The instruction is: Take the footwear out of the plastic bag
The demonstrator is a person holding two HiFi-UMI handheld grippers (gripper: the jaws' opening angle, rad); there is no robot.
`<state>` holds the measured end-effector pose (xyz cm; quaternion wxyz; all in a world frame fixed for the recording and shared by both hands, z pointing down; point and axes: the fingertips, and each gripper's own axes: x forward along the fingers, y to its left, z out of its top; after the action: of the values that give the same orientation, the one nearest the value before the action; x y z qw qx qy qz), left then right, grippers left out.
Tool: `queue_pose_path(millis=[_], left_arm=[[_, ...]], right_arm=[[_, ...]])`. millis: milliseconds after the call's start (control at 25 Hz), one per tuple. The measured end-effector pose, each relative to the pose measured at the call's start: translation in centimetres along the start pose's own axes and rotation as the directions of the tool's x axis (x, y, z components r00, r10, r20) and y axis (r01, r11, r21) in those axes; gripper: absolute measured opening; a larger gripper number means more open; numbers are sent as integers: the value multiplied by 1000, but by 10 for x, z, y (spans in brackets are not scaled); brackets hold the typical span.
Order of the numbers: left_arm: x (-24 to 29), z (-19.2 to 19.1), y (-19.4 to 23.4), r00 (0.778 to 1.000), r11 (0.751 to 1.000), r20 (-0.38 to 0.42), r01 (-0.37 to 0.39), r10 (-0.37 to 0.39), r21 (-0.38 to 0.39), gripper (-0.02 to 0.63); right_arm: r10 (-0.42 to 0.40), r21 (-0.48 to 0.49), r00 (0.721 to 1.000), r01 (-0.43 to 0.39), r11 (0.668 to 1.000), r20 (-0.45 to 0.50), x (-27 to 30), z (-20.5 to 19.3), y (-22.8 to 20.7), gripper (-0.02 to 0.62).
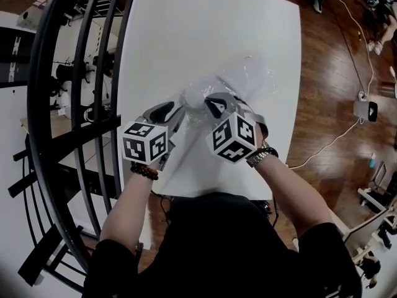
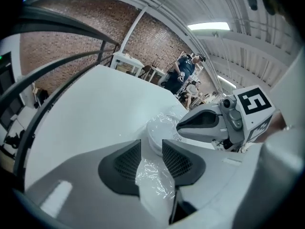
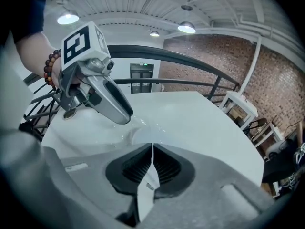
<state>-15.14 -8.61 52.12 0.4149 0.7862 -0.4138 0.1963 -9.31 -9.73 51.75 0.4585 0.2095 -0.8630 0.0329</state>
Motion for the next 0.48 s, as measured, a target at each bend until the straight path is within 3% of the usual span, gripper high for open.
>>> queue_pose_path(millis=[480], left_arm=[[10,-15,-10,994,992,-80,71,-79,-103,140]], right_arm=[[5,-9,999,-5,1000,44,-17,6,4,-5]])
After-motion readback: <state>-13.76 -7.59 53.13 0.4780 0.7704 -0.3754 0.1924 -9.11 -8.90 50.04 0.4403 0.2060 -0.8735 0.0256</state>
